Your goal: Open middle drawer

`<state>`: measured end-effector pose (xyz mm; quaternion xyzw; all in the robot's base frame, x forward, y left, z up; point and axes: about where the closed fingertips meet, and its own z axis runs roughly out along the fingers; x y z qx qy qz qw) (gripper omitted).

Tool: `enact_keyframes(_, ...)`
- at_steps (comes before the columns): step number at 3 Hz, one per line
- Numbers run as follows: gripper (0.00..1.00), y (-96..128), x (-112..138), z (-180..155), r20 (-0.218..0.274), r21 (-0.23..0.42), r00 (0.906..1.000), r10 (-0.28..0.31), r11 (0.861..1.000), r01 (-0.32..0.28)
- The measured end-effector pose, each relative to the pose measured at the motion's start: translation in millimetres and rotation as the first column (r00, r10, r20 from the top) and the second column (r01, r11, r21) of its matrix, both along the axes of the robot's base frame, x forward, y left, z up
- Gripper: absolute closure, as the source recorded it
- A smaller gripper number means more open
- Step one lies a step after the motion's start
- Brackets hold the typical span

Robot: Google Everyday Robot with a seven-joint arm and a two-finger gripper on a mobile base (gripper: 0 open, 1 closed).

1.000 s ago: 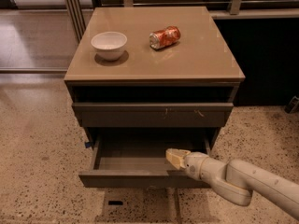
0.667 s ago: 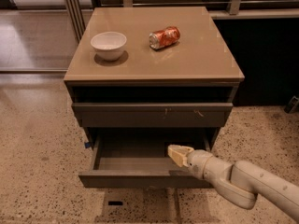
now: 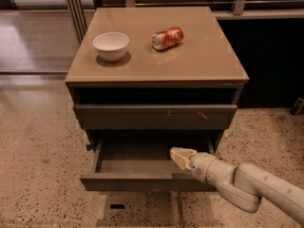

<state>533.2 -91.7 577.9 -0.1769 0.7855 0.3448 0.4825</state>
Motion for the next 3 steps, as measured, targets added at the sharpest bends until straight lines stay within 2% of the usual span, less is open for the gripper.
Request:
enact_keyframes(1, 0.13, 0.0, 0.0, 0.0, 0.000, 0.000, 1.0000, 0.000, 1.000, 0.000)
enact_keyframes(2, 0.00, 0.1, 0.0, 0.0, 0.000, 0.000, 1.0000, 0.000, 1.000, 0.000)
enact_keyframes(3, 0.00, 0.1, 0.0, 0.0, 0.000, 0.000, 1.0000, 0.000, 1.000, 0.000)
